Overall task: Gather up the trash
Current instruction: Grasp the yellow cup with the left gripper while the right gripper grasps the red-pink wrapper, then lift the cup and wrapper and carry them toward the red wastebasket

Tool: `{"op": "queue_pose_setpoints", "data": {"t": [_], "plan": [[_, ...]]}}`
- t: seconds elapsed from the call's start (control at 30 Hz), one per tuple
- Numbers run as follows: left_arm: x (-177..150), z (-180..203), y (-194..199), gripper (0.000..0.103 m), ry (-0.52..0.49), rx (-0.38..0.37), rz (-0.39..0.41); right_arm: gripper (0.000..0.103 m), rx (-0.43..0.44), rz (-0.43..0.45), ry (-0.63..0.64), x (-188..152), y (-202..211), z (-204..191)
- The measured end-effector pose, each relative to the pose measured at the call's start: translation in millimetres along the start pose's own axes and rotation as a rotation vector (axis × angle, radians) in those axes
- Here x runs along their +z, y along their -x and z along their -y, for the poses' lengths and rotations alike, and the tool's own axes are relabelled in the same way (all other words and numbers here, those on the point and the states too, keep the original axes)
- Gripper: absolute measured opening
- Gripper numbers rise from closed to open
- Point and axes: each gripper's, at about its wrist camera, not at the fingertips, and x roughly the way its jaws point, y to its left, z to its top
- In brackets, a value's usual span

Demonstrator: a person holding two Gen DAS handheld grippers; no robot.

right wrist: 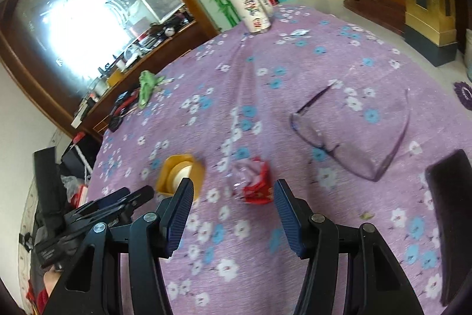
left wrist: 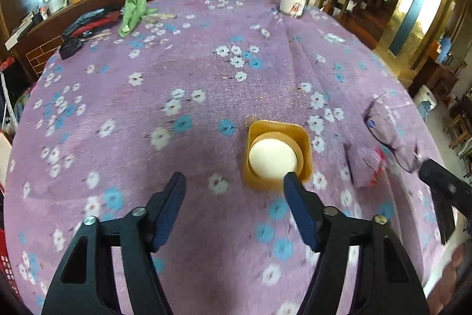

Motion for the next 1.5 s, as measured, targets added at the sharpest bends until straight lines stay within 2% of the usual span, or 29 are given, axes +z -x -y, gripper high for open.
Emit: {"op": "queue_pose_setpoints", "data": {"t": [0.1, 0.17, 0.2, 0.27, 0.33, 0.47, 0.5, 0.53, 0.7, 0.87, 1.03, 1.5], "plan": [[7.3, 6.0, -23.7, 0.050, 0.006, -0.004, -0.038, 0.060, -0.027, -0.014, 0.006, 4.1, -9.0, 4.4], [10.1, 7.9, -34.8, 0.034, 0.004, -0.009, -0.057, 0.060, -0.038, -0.034, 0.013, 6.3, -19.2, 6.4], [10.7, 9.5, -40.1, 0.031, 0.003, -0.017, -0.063, 0.060, -0.042, -0.044, 0.017, 7.2, -25.0, 6.2], [11.1, 10.5, -45.2, 0.018, 0.000, -0.021, -0.063, 0.060, -0.048, -0.060, 0.028, 7.7, -34.9, 4.9], [9.8, 9.6, -46.7, 0.009, -0.004, -0.025, -0.058, 0.060, -0.047, -0.073, 0.050, 6.1, -43.8, -0.1], [5.9, 1.0, -42.0, 0.007, 0.004, -0.020, -0.033, 0.060, -0.080, -0.084, 0.106, 1.7, -58.0, -11.2], [3.7, -2.5, -39.4, 0.007, 0.010, -0.028, -0.029, 0.056, -0.093, -0.083, 0.117, 0.4, -61.5, -14.1], [2.0, -5.3, -37.2, 0.007, 0.014, -0.034, -0.026, 0.041, -0.108, -0.085, 0.123, -0.9, -64.3, -14.5], [-13.3, -21.2, -16.3, 0.007, 0.025, -0.038, 0.013, 0.038, -0.127, -0.078, 0.152, -7.7, -64.9, -20.6], [-31.1, -34.7, 7.0, 0.007, 0.031, -0.033, 0.055, 0.037, -0.088, -0.046, 0.173, -16.6, -46.6, -35.9], [-50.2, -57.9, 30.3, 0.007, 0.059, -0.029, 0.081, 0.037, -0.009, -0.041, 0.215, -30.0, -32.9, -68.4], [-107.0, -171.2, 110.0, 0.008, 0.241, 0.049, 0.191, 0.038, 0.147, -0.149, 0.426, -85.4, -55.1, -192.6]]}}
